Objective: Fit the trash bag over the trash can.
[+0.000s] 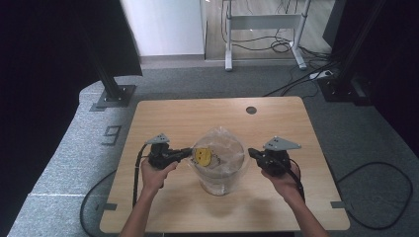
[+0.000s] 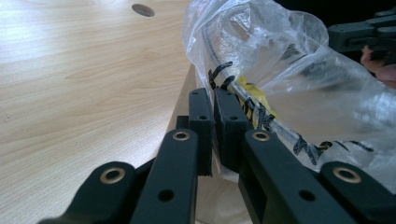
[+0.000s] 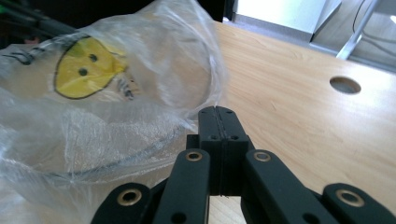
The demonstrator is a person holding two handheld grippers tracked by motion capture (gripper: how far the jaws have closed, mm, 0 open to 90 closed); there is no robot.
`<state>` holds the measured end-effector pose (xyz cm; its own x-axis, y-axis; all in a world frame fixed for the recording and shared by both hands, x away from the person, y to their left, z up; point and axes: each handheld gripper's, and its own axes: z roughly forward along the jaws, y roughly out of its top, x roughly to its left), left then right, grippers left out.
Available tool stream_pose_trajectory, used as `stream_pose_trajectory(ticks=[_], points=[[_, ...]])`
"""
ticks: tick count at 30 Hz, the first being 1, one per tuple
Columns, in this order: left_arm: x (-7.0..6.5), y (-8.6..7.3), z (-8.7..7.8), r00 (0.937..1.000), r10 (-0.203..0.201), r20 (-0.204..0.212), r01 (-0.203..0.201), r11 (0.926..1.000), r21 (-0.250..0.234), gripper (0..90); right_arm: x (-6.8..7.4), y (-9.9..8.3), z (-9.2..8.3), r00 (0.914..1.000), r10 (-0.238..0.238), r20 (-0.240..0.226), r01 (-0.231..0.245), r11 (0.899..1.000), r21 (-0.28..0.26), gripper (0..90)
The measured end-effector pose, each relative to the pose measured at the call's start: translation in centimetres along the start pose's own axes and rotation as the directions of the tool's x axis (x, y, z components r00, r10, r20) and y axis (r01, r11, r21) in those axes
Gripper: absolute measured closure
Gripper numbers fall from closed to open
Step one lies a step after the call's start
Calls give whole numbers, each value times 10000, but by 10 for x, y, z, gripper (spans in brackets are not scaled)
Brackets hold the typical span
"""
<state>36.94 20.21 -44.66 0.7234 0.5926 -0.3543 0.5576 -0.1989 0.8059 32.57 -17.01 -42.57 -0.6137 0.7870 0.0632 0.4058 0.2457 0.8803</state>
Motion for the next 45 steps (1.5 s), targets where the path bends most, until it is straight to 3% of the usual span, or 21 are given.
stream_pose_trajectory(ticks=[11,15,17,19,21,22,25,29,33,35,38,39,40,43,45], points=[[3,-2,1,9999,-105,29,105,9999,66,861,-8,-17,20,9940,577,-925,-552,9980,294,890],[4,-3,1,9999,-133,18,133,9999,77,860,-7,-24,31,9923,613,-1081,-528,9954,805,881],[3,-3,1,9999,-113,24,113,9999,60,860,-8,-30,35,9922,646,-1071,-539,9936,994,819],[3,-3,1,9999,-99,36,99,9999,52,857,-16,-32,31,9885,1078,-1062,-994,9917,810,732],[3,-2,1,10000,-89,21,88,9999,64,855,-20,-31,26,9881,1190,-975,-1135,9917,605,705],[3,-2,1,10000,-79,0,79,10000,54,854,-29,-26,15,9865,1445,-771,-1435,9895,182,642],[3,-2,1,10000,-70,-4,70,10000,44,853,-39,-15,4,9858,1508,-737,-1534,9877,-312,592],[2,-2,1,10000,18,-2,-18,10000,-10,853,-42,8,3,9891,773,-1255,-903,9907,-1015,517],[1,-2,2,10000,77,27,-77,10000,-37,853,-36,29,19,9815,-230,-1902,-24,9912,-1322,472],[2,-2,2,9999,118,58,-118,9999,-56,854,-33,39,30,9702,-780,-2294,462,9889,-1410,445],[2,-2,2,9998,163,79,-163,9998,-79,854,-30,52,50,9501,-1248,-2859,876,9864,-1394,418],[2,-2,2,9998,163,79,-163,9998,-79,854,-30,52,50,9501,-1248,-2859,876,9864,-1394,418],[2,-2,2,9998,171,109,-170,9998,-84,855,-29,60,67,9397,-1517,-3065,1219,9859,-1143,409],[2,-2,3,9998,193,113,-192,9998,-95,855,-30,63,80,9356,-1581,-3156,1350,9864,-937,401],[3,-3,3,9996,230,134,-229,9997,-97,855,-33,67,97,9257,-1533,-3459,1398,9881,-638,444]])
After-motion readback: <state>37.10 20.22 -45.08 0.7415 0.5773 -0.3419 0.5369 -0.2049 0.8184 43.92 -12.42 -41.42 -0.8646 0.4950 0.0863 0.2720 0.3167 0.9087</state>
